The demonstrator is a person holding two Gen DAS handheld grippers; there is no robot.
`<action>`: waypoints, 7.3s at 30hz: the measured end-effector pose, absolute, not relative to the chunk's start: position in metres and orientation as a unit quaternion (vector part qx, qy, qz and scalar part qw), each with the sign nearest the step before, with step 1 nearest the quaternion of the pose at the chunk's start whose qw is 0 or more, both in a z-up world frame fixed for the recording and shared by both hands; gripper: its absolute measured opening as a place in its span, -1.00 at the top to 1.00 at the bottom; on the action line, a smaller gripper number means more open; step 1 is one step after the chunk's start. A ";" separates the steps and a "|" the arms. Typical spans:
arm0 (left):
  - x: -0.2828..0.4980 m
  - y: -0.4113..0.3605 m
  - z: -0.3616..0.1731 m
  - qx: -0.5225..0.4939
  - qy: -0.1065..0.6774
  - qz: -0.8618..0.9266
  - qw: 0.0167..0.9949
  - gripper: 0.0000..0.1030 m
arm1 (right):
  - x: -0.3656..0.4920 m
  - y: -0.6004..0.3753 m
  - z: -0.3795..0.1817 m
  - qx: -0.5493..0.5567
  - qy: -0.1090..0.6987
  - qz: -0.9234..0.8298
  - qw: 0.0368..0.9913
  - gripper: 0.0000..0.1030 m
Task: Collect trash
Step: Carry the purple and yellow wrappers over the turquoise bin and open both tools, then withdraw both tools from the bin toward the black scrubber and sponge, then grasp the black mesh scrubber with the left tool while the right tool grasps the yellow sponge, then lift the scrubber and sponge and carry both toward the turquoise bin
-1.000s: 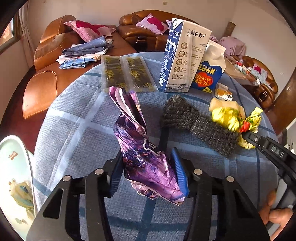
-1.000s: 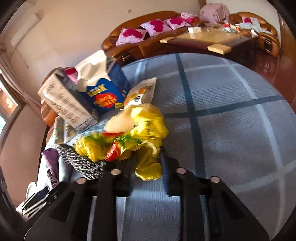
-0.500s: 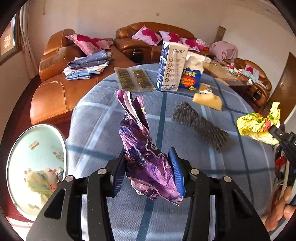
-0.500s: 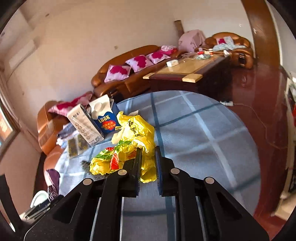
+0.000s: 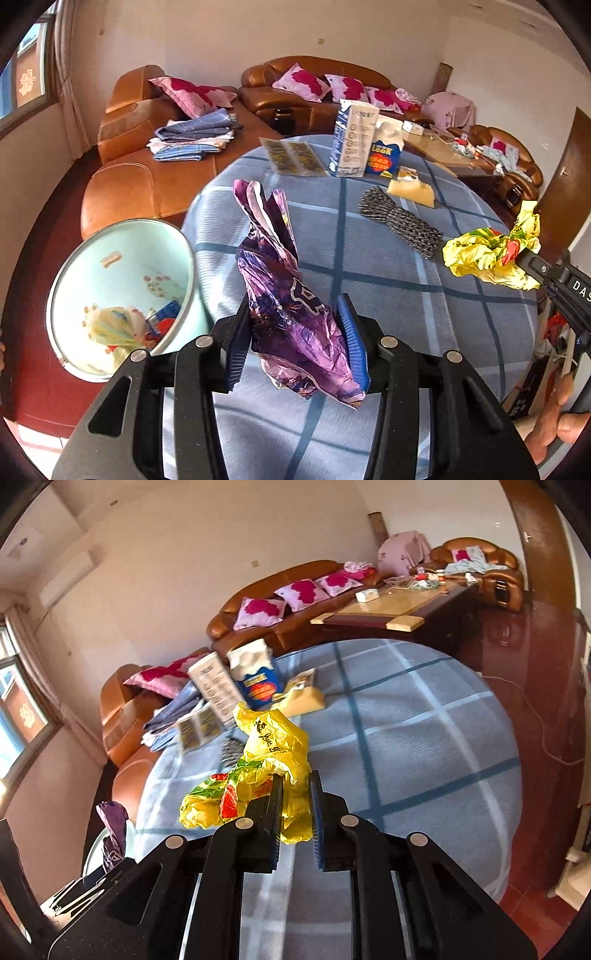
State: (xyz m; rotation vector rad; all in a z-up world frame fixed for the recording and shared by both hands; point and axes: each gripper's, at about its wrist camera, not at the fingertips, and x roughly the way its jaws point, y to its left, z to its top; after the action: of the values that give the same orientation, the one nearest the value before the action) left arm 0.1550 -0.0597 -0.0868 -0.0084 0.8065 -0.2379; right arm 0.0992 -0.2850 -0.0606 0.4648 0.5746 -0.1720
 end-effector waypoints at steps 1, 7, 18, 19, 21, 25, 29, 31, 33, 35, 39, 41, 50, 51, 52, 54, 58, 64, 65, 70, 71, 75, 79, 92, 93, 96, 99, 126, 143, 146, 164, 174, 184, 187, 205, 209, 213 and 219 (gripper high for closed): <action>0.152 -0.056 -0.085 -0.004 0.390 -0.111 0.914 0.13 | 0.099 -0.282 -0.059 0.224 0.280 -0.080 0.930 0.71; 0.139 -0.039 -0.078 0.002 0.377 -0.093 0.921 0.13 | 0.096 -0.258 -0.054 0.216 0.280 -0.057 0.934 0.71; 0.127 -0.011 -0.079 -0.007 0.380 -0.075 0.922 0.13 | 0.093 -0.228 -0.051 0.203 0.284 -0.032 0.937 0.71; 0.126 -0.009 -0.080 -0.008 0.380 -0.073 0.922 0.13 | 0.093 -0.225 -0.050 0.201 0.284 -0.030 0.937 0.71; 0.123 -0.005 -0.079 -0.011 0.379 -0.071 0.923 0.13 | 0.092 -0.220 -0.049 0.197 0.284 -0.026 0.938 0.71; 0.118 0.006 -0.078 -0.014 0.377 -0.064 0.924 0.13 | 0.089 -0.207 -0.045 0.188 0.281 -0.015 0.941 0.71; 0.114 0.017 -0.078 -0.017 0.377 -0.055 0.925 0.13 | 0.089 -0.197 -0.043 0.183 0.280 -0.006 0.942 0.71; 0.113 0.023 -0.079 -0.018 0.377 -0.050 0.925 0.13 | 0.089 -0.192 -0.044 0.181 0.281 -0.002 0.942 0.71; 0.112 0.028 -0.079 -0.018 0.377 -0.046 0.925 0.13 | 0.089 -0.187 -0.044 0.179 0.283 0.002 0.942 0.71; 0.111 0.033 -0.079 -0.020 0.377 -0.044 0.925 0.13 | 0.090 -0.181 -0.045 0.175 0.285 0.008 0.942 0.71; 0.110 0.040 -0.080 -0.024 0.378 -0.039 0.925 0.13 | 0.092 -0.170 -0.046 0.166 0.289 0.019 0.943 0.71; 0.110 0.045 -0.081 -0.026 0.379 -0.036 0.924 0.13 | 0.093 -0.164 -0.046 0.163 0.290 0.024 0.943 0.71; 0.113 0.062 -0.083 -0.034 0.381 -0.022 0.924 0.13 | 0.102 -0.141 -0.047 0.151 0.296 0.044 0.942 0.71; 0.114 0.064 -0.084 -0.036 0.381 -0.020 0.924 0.13 | 0.104 -0.139 -0.047 0.150 0.297 0.046 0.942 0.71; 0.114 0.066 -0.085 -0.037 0.382 -0.018 0.923 0.13 | 0.105 -0.136 -0.047 0.148 0.298 0.048 0.942 0.71; 0.117 0.069 -0.086 -0.039 0.383 -0.015 0.923 0.13 | 0.108 -0.134 -0.048 0.146 0.299 0.050 0.942 0.71; 0.119 0.076 -0.088 -0.043 0.385 -0.011 0.922 0.13 | 0.113 -0.125 -0.051 0.139 0.304 0.057 0.941 0.71; 0.128 0.086 -0.095 -0.049 0.391 -0.001 0.919 0.13 | 0.124 -0.108 -0.058 0.127 0.314 0.067 0.938 0.71; 0.129 0.089 -0.097 -0.050 0.393 0.002 0.918 0.13 | 0.126 -0.105 -0.059 0.125 0.316 0.069 0.938 0.71; 0.143 0.098 -0.106 -0.053 0.404 0.009 0.913 0.13 | 0.146 -0.085 -0.063 0.109 0.322 0.080 0.937 0.71; 0.146 0.099 -0.108 -0.053 0.405 0.011 0.913 0.13 | 0.150 -0.081 -0.064 0.107 0.324 0.083 0.937 0.71; 0.158 0.108 -0.117 -0.058 0.414 0.018 0.908 0.13 | 0.167 -0.068 -0.072 0.096 0.335 0.091 0.933 0.71; 0.173 0.117 -0.128 -0.068 0.429 0.024 0.900 0.13 | 0.183 -0.056 -0.081 0.088 0.349 0.100 0.928 0.71; 0.215 0.135 -0.155 -0.075 0.457 0.045 0.885 0.03 | 0.236 -0.026 -0.109 0.062 0.381 0.140 0.912 0.62; 0.216 0.137 -0.156 -0.077 0.458 0.049 0.884 0.03 | 0.238 -0.025 -0.110 0.064 0.382 0.146 0.910 0.54; 0.217 0.143 -0.158 -0.078 0.460 0.060 0.883 -0.10 | 0.246 -0.023 -0.114 0.067 0.383 0.157 0.908 0.30; 0.214 0.144 -0.156 -0.069 0.452 0.073 0.886 -0.39 | 0.250 -0.025 -0.117 0.072 0.384 0.160 0.907 0.20; 0.196 -0.023 -0.135 0.008 0.446 -0.033 0.894 -0.54 | 0.174 -0.243 -0.095 0.151 0.355 -0.023 0.922 0.19; 0.229 -0.181 -0.116 0.024 0.439 -0.093 0.893 -0.54 | 0.146 -0.374 -0.087 0.141 0.337 -0.119 0.923 -0.01; 0.241 -0.205 -0.112 0.009 0.435 -0.087 0.896 -0.54 | 0.150 -0.390 -0.088 0.139 0.341 -0.125 0.921 -0.01; 0.296 -0.243 -0.145 0.012 0.469 -0.119 0.875 0.42 | 0.201 -0.421 -0.090 0.123 0.355 -0.087 0.923 -0.06; 0.346 -0.170 -0.127 0.053 0.445 -0.126 0.885 0.48 | 0.309 -0.378 -0.106 0.010 0.392 0.036 0.919 -0.30; 0.358 -0.157 -0.148 0.068 0.445 -0.119 0.885 0.45 | 0.357 -0.358 -0.137 -0.012 0.434 0.084 0.897 0.10; 0.360 -0.155 -0.148 0.061 0.444 -0.121 0.886 0.42 | 0.347 -0.355 -0.138 -0.016 0.430 0.062 0.900 0.24; 0.362 -0.171 -0.154 0.070 0.453 -0.189 0.869 -0.68 | 0.333 -0.349 -0.141 0.016 0.424 -0.026 0.905 0.36; 0.367 -0.143 -0.148 -0.001 0.444 -0.168 0.880 0.06 | 0.332 -0.349 -0.141 0.022 0.424 -0.024 0.905 0.35; 0.367 -0.137 -0.149 -0.010 0.444 -0.142 0.885 0.44 | 0.332 -0.348 -0.141 0.021 0.423 -0.025 0.905 0.35; 0.359 -0.141 -0.148 0.019 0.445 -0.119 0.887 0.52 | 0.327 -0.347 -0.141 0.022 0.422 -0.041 0.905 0.39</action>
State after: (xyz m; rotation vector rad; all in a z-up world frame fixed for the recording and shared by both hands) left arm 0.3589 -0.1407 -0.1477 0.0395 0.9255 -0.2476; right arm 0.3274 -0.3474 -0.1409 0.0458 0.8712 -0.0846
